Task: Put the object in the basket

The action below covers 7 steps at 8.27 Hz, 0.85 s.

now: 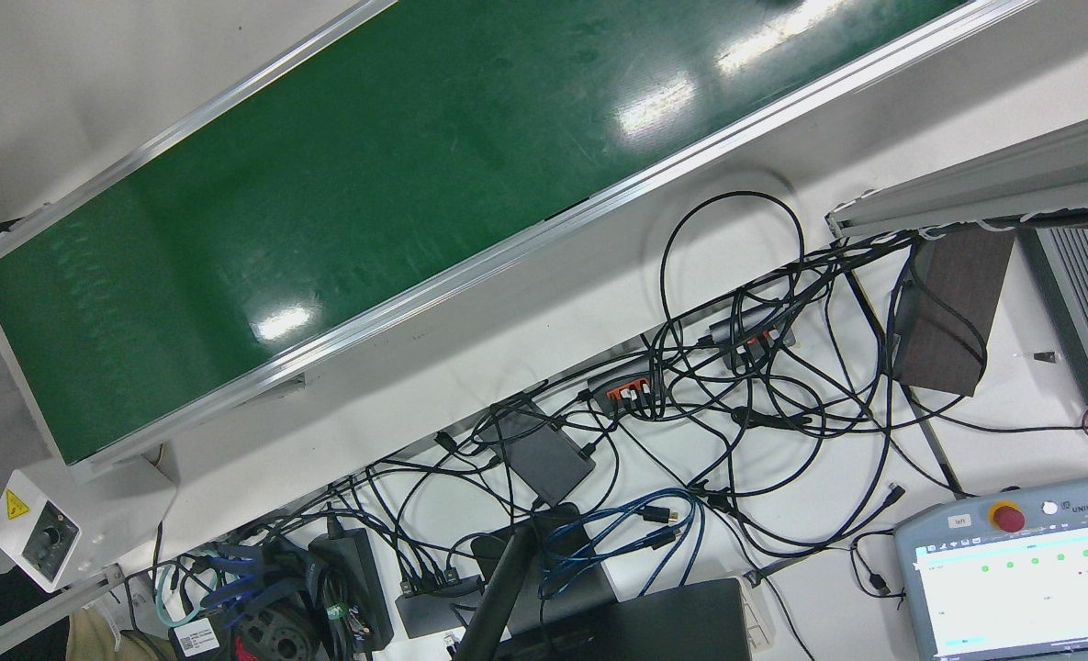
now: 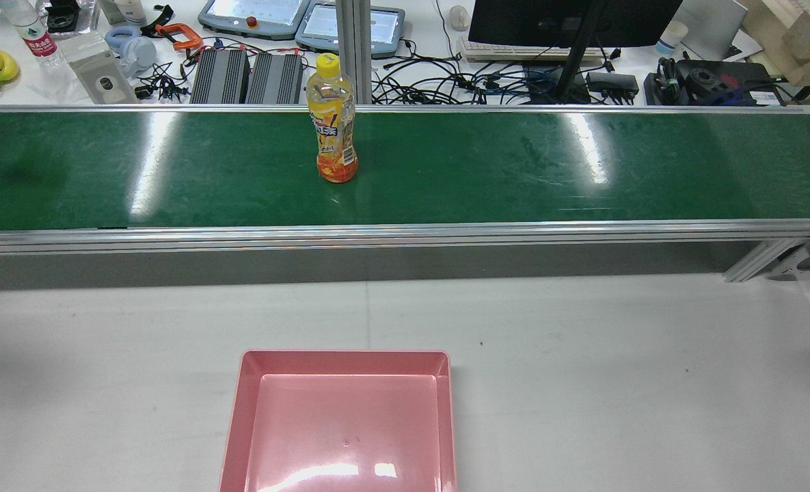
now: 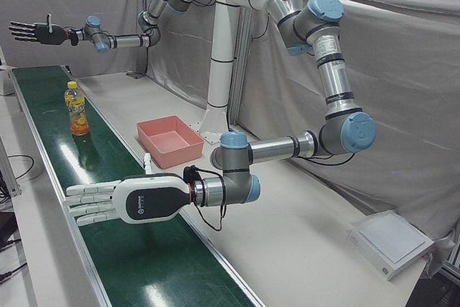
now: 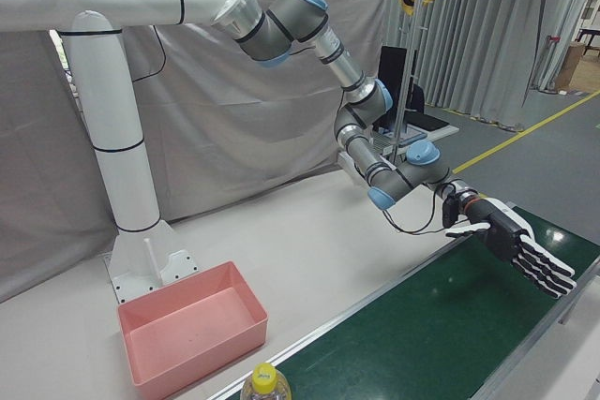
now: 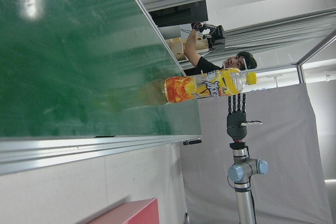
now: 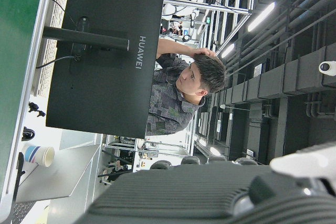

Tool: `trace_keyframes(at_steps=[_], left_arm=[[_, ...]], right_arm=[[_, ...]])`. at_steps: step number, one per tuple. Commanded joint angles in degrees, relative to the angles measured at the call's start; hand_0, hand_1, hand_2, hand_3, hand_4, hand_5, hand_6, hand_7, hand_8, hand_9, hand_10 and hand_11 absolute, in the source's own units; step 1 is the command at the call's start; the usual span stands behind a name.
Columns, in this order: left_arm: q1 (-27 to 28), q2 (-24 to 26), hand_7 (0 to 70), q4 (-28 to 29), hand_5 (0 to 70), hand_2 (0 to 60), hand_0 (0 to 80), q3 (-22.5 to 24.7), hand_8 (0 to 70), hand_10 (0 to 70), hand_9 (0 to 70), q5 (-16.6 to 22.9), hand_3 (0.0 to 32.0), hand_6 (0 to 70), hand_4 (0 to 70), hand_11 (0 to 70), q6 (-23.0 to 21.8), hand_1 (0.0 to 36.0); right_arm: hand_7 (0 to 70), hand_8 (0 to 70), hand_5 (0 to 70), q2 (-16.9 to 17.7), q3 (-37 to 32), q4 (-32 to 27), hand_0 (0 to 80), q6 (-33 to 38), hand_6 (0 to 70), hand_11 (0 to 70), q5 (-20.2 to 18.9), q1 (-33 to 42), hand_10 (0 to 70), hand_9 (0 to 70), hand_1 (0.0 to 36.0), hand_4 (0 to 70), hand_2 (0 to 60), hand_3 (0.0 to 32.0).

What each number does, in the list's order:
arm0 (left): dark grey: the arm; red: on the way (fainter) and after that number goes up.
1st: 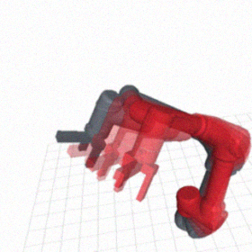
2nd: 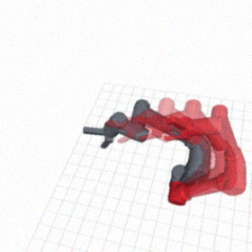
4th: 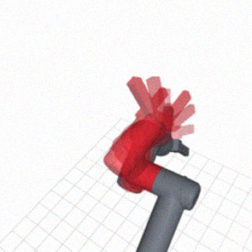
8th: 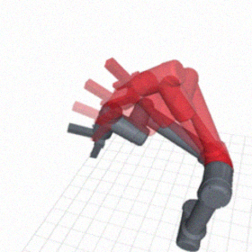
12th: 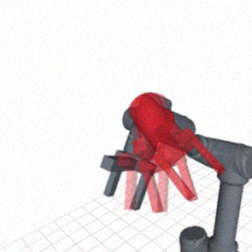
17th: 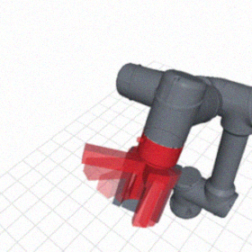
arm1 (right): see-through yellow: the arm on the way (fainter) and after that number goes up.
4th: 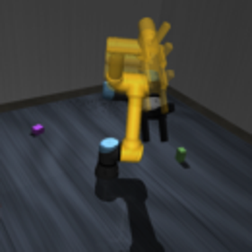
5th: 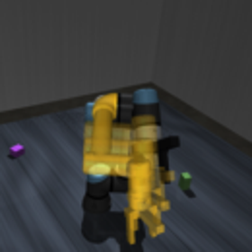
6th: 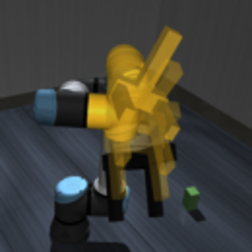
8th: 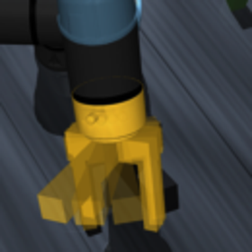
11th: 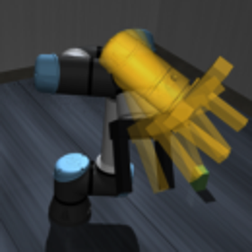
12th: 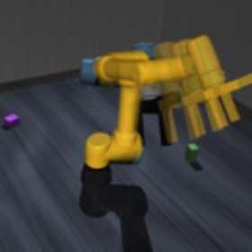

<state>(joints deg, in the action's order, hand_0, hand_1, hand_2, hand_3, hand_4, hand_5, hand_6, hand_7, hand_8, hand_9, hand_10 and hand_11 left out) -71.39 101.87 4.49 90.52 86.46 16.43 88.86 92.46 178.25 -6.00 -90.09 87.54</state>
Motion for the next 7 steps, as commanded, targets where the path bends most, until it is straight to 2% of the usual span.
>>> trace_keyframes(at_steps=[1, 3, 7], left_arm=[[-0.06, -0.01, 0.0, -0.10, 4.6, 0.0, 62.0, 0.18, 0.0, 0.0, 0.0, 0.02, 0.0, 0.0, 0.0, 0.0, 0.01, 11.5], [0.03, -0.10, 0.0, -0.10, 2.2, 0.0, 61.6, -0.08, 0.0, 0.0, 0.0, 0.02, 0.0, 0.0, 0.0, 0.0, 0.01, 11.3], [0.03, -0.01, 0.0, 0.60, 2.1, 0.0, 61.7, -0.52, 0.0, 0.0, 0.0, -0.07, 0.0, 0.0, 0.0, 0.0, 0.01, 11.4]], right_arm=[[0.0, 0.0, 0.0, 0.00, 0.00, -0.01, 0.0, 0.02, 0.0, 0.0, 0.00, 0.00, 0.0, 0.0, 0.0, 0.0, 0.0, 0.0], [0.0, 0.0, 0.0, 0.00, 0.00, -0.01, 0.0, 0.02, 0.0, 0.0, 0.00, 0.00, 0.0, 0.0, 0.0, 0.0, 0.0, 0.0], [0.0, 0.0, 0.0, 0.00, 0.00, -0.01, 0.0, 0.02, 0.0, 0.0, 0.00, 0.00, 0.0, 0.0, 0.0, 0.0, 0.0, 0.0]])
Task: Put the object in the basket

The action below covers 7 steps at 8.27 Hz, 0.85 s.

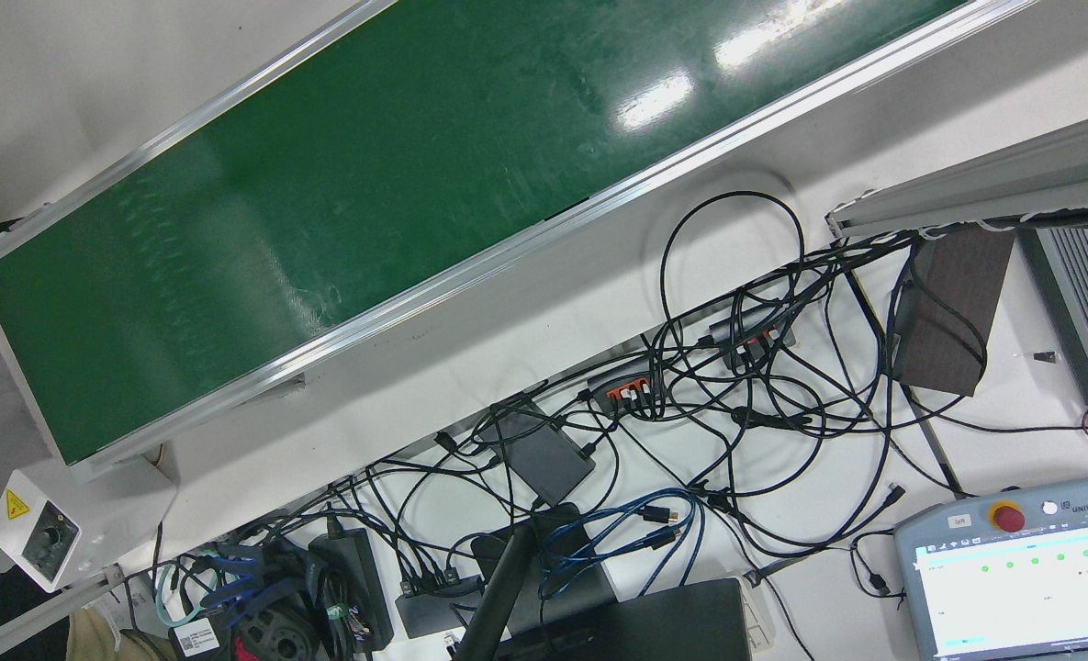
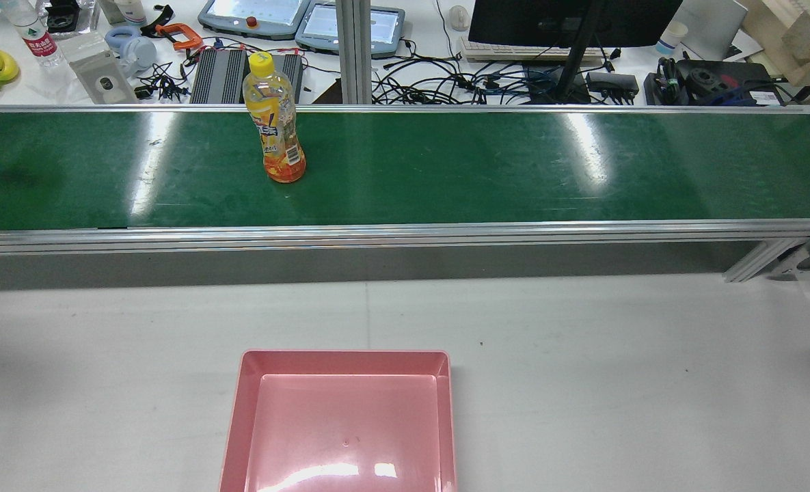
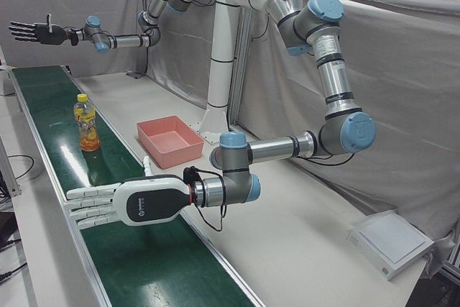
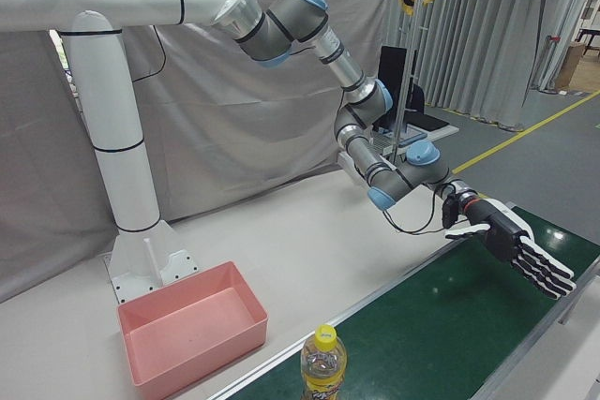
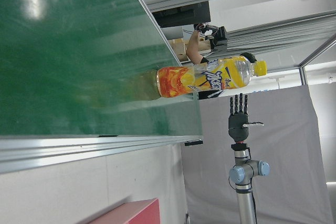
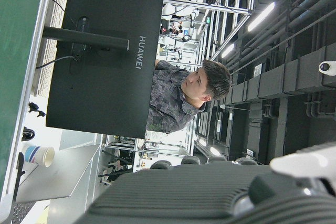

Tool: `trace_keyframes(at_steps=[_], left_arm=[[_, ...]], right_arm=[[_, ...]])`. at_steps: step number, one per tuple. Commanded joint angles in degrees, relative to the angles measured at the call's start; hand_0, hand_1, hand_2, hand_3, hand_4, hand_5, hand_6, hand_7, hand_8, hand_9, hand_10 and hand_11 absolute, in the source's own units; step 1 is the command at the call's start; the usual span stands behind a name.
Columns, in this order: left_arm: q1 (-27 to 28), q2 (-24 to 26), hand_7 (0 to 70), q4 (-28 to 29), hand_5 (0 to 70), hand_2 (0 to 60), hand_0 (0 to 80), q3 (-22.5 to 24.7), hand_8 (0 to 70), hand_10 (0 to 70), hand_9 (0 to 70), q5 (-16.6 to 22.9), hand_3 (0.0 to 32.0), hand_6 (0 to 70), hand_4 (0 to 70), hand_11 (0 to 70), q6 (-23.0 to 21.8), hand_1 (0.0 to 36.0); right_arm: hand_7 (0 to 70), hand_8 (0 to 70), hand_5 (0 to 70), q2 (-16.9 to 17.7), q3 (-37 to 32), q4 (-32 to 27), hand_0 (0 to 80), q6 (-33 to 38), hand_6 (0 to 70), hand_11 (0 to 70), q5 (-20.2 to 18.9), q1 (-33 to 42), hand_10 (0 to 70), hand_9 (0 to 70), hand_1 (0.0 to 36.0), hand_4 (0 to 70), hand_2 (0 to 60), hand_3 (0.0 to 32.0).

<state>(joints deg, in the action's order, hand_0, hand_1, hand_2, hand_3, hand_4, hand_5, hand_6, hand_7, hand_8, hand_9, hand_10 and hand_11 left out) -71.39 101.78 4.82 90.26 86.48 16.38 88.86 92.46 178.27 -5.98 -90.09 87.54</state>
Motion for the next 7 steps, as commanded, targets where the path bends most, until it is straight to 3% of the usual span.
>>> trace_keyframes(at_steps=[1, 5, 7], left_arm=[[0.11, 0.17, 0.0, 0.28, 2.3, 0.0, 61.6, -0.26, 0.0, 0.0, 0.0, -0.17, 0.0, 0.0, 0.0, 0.0, 0.06, 11.3], [0.55, 0.43, 0.0, 0.37, 3.1, 0.0, 62.3, 0.00, 0.0, 0.0, 0.0, -0.44, 0.0, 0.0, 0.0, 0.0, 0.14, 11.6], [4.23, 2.09, 0.0, -0.33, 4.5, 0.0, 62.5, -0.09, 0.0, 0.0, 0.0, -0.53, 0.0, 0.0, 0.0, 0.0, -0.03, 11.8]], right_arm=[[0.0, 0.0, 0.0, 0.00, 0.00, -0.03, 0.0, -0.09, 0.0, 0.0, 0.00, 0.00, 0.0, 0.0, 0.0, 0.0, 0.0, 0.0], [0.0, 0.0, 0.0, 0.00, 0.00, -0.03, 0.0, 0.00, 0.0, 0.0, 0.00, 0.00, 0.0, 0.0, 0.0, 0.0, 0.0, 0.0], [0.0, 0.0, 0.0, 0.00, 0.00, -0.03, 0.0, -0.09, 0.0, 0.0, 0.00, 0.00, 0.0, 0.0, 0.0, 0.0, 0.0, 0.0]])
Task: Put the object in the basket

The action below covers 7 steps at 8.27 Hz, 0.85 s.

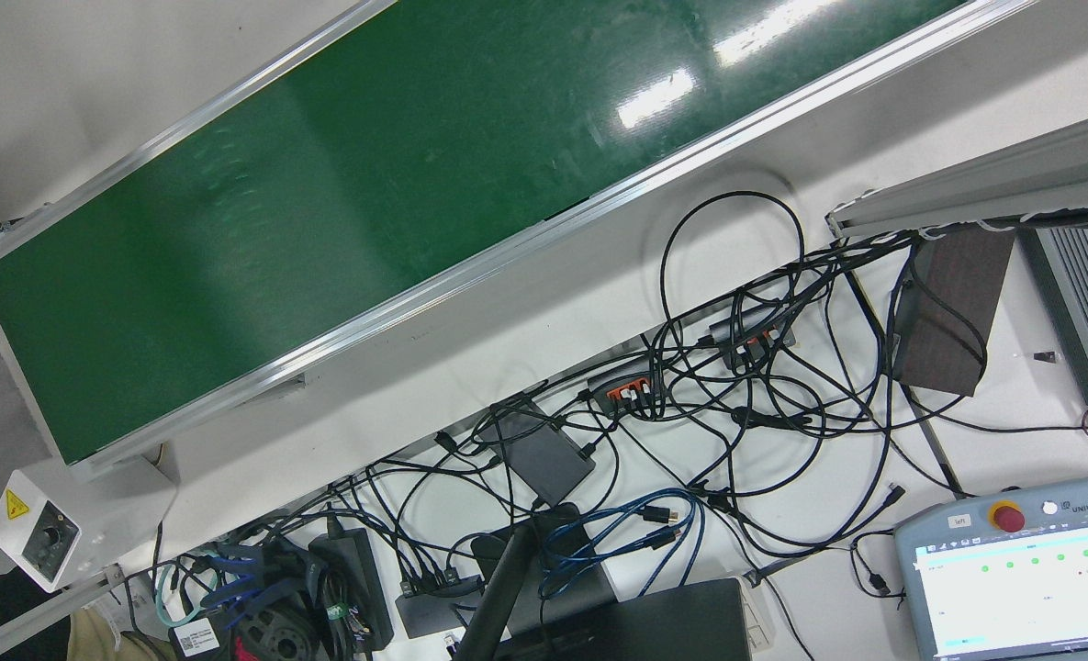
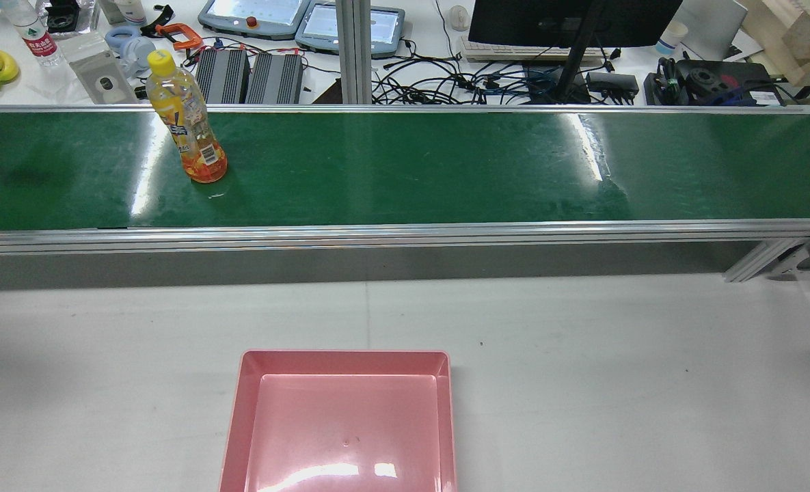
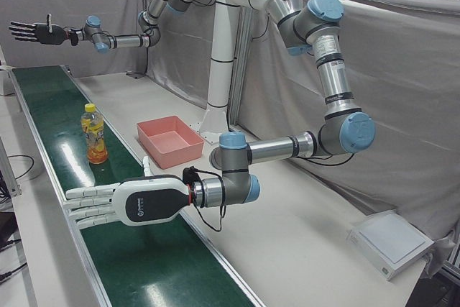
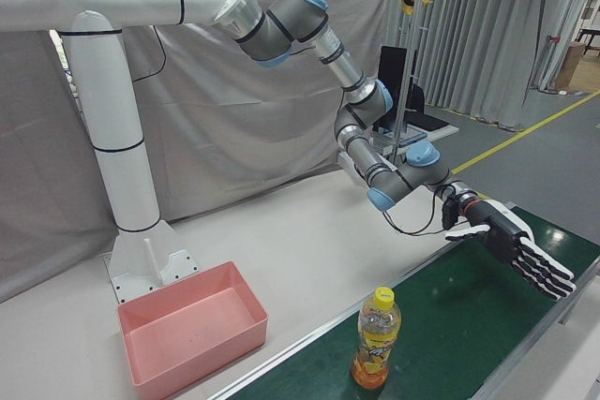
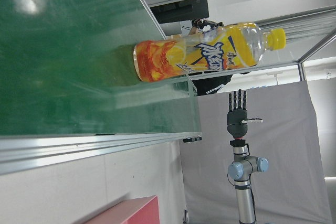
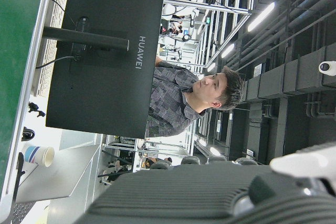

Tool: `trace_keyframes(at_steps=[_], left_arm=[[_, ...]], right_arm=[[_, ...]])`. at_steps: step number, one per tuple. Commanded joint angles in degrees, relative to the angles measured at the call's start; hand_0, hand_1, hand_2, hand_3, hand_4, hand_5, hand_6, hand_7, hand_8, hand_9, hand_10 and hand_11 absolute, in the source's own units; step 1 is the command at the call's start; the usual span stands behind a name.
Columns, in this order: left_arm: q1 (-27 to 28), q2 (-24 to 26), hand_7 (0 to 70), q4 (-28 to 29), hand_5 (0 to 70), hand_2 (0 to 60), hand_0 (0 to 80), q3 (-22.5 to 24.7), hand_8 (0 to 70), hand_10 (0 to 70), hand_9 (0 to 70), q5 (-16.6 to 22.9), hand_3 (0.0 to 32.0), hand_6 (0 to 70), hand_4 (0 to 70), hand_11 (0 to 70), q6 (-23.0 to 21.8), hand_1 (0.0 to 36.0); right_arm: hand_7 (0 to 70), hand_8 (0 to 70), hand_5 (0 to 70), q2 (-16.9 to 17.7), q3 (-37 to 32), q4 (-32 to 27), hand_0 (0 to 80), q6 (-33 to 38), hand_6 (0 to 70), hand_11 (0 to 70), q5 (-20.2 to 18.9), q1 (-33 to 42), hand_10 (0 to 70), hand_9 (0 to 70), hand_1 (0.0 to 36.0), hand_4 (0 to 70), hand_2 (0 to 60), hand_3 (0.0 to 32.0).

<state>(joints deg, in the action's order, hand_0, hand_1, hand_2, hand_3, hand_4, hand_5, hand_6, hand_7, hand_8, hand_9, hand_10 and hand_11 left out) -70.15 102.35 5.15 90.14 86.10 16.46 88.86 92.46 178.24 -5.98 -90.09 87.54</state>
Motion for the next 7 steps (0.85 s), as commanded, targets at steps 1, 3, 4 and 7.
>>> trace_keyframes(at_steps=[1, 3, 4, 7], left_arm=[[3.53, 2.31, 0.0, -1.63, 3.7, 0.0, 62.4, 0.38, 0.0, 0.0, 0.0, -0.05, 0.0, 0.0, 0.0, 0.0, 0.06, 11.7], [5.10, 2.76, 0.0, -1.90, 3.4, 0.0, 63.2, 0.65, 0.0, 0.0, 0.0, -0.14, 0.0, 0.0, 0.0, 0.0, 0.07, 12.2], [6.68, 4.24, 0.0, -2.60, 3.7, 0.0, 63.8, 0.47, 0.0, 0.0, 0.0, -0.14, 0.0, 0.0, 0.0, 0.0, 0.07, 12.5], [7.40, 4.78, 0.0, -2.60, 3.1, 0.0, 64.0, 0.91, 0.0, 0.0, 0.0, -0.14, 0.0, 0.0, 0.0, 0.0, -0.20, 12.4]], right_arm=[[0.0, 0.0, 0.0, 0.00, 0.00, 0.09, 0.0, 0.00, 0.0, 0.0, 0.00, 0.00, 0.0, 0.0, 0.0, 0.0, 0.0, 0.0], [0.0, 0.0, 0.0, 0.00, 0.00, 0.00, 0.0, 0.00, 0.0, 0.0, 0.00, 0.00, 0.0, 0.0, 0.0, 0.0, 0.0, 0.0], [0.0, 0.0, 0.0, 0.00, 0.00, 0.00, 0.0, 0.00, 0.0, 0.0, 0.00, 0.00, 0.0, 0.0, 0.0, 0.0, 0.0, 0.0], [0.0, 0.0, 0.0, 0.00, 0.00, 0.00, 0.0, -0.09, 0.0, 0.0, 0.00, 0.00, 0.0, 0.0, 0.0, 0.0, 0.0, 0.0]])
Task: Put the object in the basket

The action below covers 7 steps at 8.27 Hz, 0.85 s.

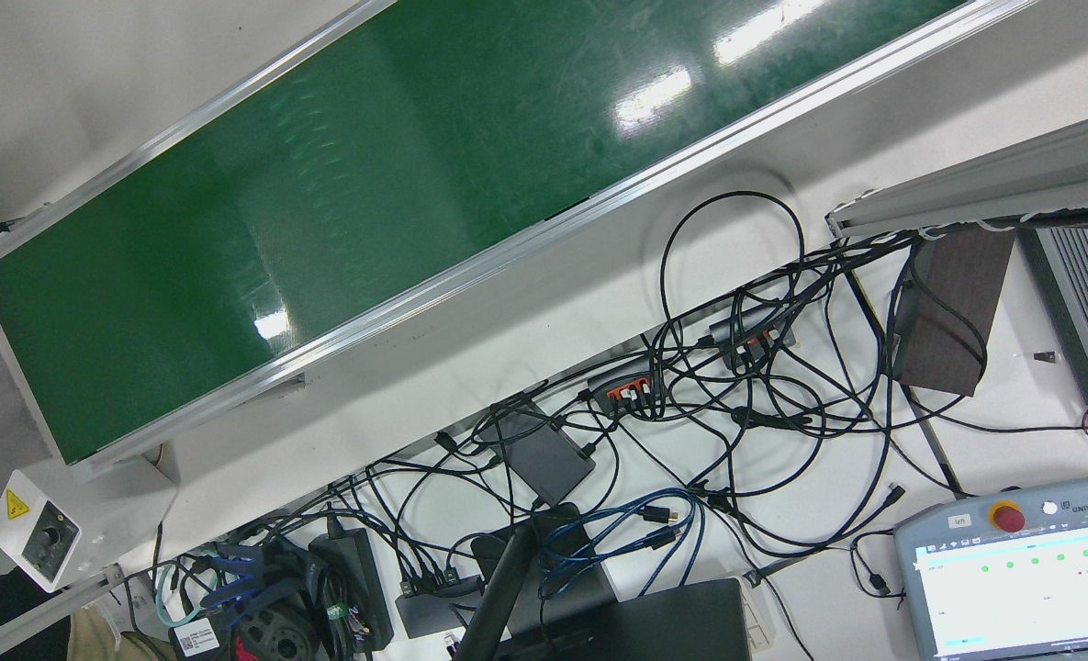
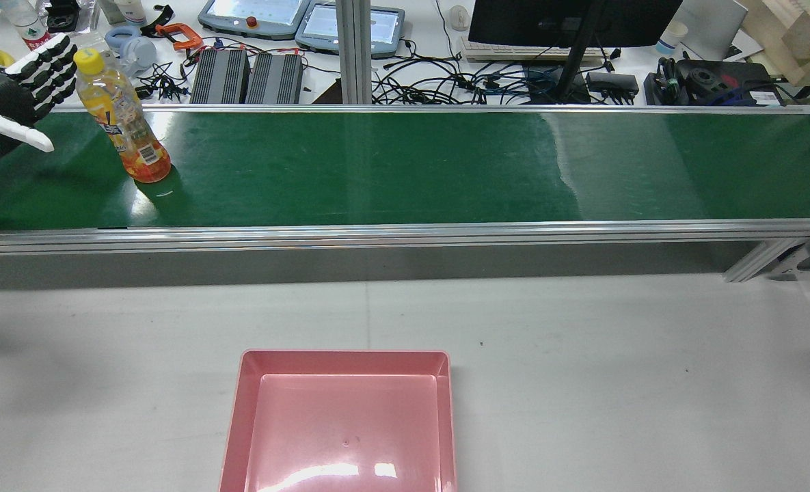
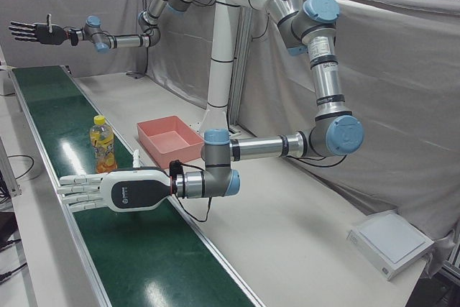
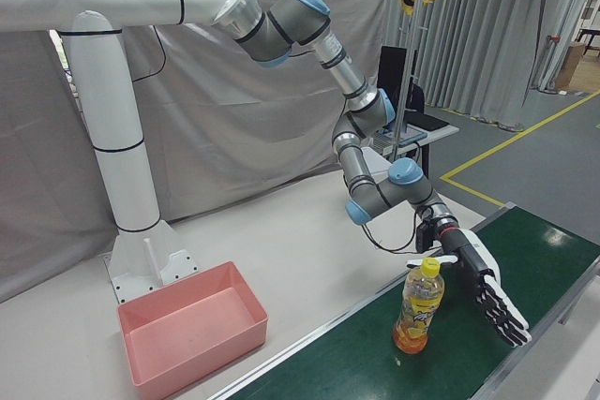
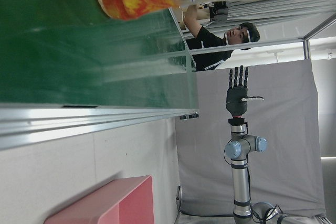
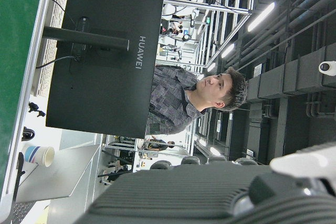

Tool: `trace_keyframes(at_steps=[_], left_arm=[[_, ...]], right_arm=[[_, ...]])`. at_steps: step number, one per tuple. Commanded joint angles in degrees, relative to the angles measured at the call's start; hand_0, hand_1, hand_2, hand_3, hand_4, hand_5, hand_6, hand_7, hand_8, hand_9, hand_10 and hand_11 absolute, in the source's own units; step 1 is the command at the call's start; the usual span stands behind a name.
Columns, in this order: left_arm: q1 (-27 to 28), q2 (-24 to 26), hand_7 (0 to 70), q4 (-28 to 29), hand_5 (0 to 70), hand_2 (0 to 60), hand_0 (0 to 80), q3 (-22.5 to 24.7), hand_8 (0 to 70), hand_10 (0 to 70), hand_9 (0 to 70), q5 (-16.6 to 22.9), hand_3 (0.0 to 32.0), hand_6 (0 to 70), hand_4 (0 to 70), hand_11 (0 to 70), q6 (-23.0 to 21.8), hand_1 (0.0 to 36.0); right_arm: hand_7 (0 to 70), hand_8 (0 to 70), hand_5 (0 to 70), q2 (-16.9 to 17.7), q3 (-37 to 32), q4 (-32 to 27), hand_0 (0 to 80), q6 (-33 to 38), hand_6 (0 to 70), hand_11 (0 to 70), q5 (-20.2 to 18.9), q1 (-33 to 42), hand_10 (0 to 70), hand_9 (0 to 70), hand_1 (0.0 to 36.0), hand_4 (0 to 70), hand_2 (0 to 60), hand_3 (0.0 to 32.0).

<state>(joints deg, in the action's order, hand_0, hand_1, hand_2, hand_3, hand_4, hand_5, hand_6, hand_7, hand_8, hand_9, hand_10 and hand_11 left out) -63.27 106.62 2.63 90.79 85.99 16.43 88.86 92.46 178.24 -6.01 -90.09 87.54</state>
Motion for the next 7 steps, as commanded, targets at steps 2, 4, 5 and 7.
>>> trace_keyframes(at_steps=[2, 4, 5, 7], left_arm=[[0.43, 0.87, 0.0, 1.75, 4.2, 0.0, 64.2, 0.88, 0.0, 0.0, 0.0, -0.21, 0.0, 0.0, 0.0, 0.0, -0.96, 12.5], [0.78, 0.34, 4.2, 2.64, 16.7, 0.0, 77.9, 1.41, 1.1, 7.3, 2.6, -5.96, 0.0, 0.0, 0.0, 13.3, -5.61, 14.1], [1.91, 0.34, 39.1, 2.38, 46.7, 0.0, 80.0, 1.50, 32.8, 47.9, 47.9, -7.05, 0.0, 21.8, 69.7, 68.6, -5.62, 15.1], [2.01, 0.34, 70.0, 1.59, 70.0, 53.2, 80.0, 1.67, 70.0, 70.0, 70.0, -7.06, 0.0, 70.0, 70.0, 70.0, -5.53, 18.8]], right_arm=[[0.0, 0.0, 0.0, 0.00, 0.00, 0.00, 0.0, 0.04, 0.0, 0.0, 0.00, 0.00, 0.0, 0.0, 0.0, 0.0, 0.0, 0.0], [0.0, 0.0, 0.0, 0.00, 0.00, 0.00, 0.0, 0.04, 0.0, 0.0, 0.00, 0.00, 0.0, 0.0, 0.0, 0.0, 0.0, 0.0], [0.0, 0.0, 0.0, 0.00, 0.00, 0.00, 0.0, -0.05, 0.0, 0.0, 0.00, 0.00, 0.0, 0.0, 0.0, 0.0, 0.0, 0.0], [0.0, 0.0, 0.0, 0.00, 0.00, 0.09, 0.0, 0.04, 0.0, 0.0, 0.00, 0.00, 0.0, 0.0, 0.0, 0.0, 0.0, 0.0]])
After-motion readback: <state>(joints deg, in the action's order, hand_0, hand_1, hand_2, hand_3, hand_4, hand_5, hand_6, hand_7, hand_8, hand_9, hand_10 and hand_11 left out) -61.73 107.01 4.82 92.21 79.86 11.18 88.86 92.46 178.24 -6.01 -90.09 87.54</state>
